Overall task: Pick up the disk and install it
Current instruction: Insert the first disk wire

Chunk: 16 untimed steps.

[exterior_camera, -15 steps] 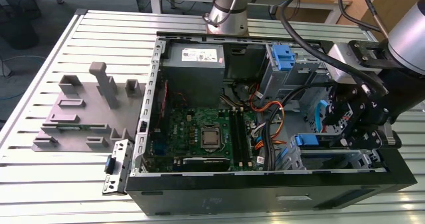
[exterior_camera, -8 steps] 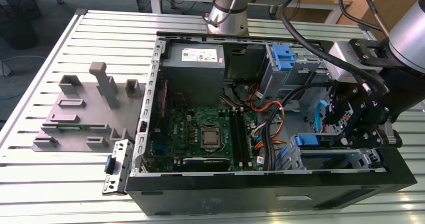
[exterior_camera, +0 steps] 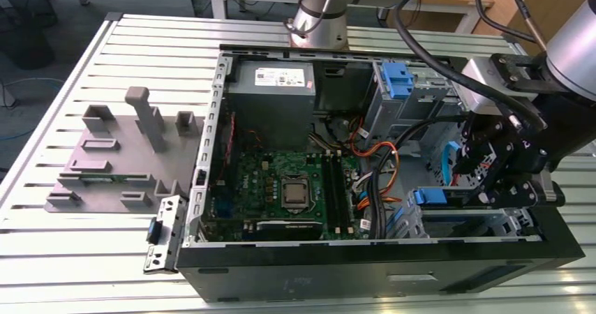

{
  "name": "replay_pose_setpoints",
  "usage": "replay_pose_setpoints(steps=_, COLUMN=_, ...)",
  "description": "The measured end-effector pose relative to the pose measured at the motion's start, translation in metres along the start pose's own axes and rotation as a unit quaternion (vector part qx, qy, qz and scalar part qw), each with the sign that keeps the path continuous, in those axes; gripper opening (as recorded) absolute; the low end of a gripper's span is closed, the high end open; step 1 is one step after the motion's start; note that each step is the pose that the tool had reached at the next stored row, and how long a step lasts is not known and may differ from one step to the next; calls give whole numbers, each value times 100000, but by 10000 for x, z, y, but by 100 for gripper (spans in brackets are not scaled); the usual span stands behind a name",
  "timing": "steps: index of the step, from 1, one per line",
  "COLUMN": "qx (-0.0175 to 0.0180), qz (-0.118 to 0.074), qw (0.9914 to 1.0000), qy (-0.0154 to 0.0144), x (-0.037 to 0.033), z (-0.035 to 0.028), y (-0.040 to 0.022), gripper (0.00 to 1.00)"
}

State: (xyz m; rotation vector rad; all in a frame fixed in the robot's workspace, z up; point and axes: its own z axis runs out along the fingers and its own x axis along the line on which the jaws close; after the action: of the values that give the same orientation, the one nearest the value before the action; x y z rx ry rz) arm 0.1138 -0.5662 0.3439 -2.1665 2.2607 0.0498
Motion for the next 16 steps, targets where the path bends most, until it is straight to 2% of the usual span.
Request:
replay_pose_setpoints(steps=11, qx=0, qz=0, qw=100000, qy=0, x=0, z=-3, y=0, gripper=48)
replay_pose_setpoints(steps=16, qx=0, qz=2, qw=100000, qy=9, x=-2, z=-78, y=1, gripper=48)
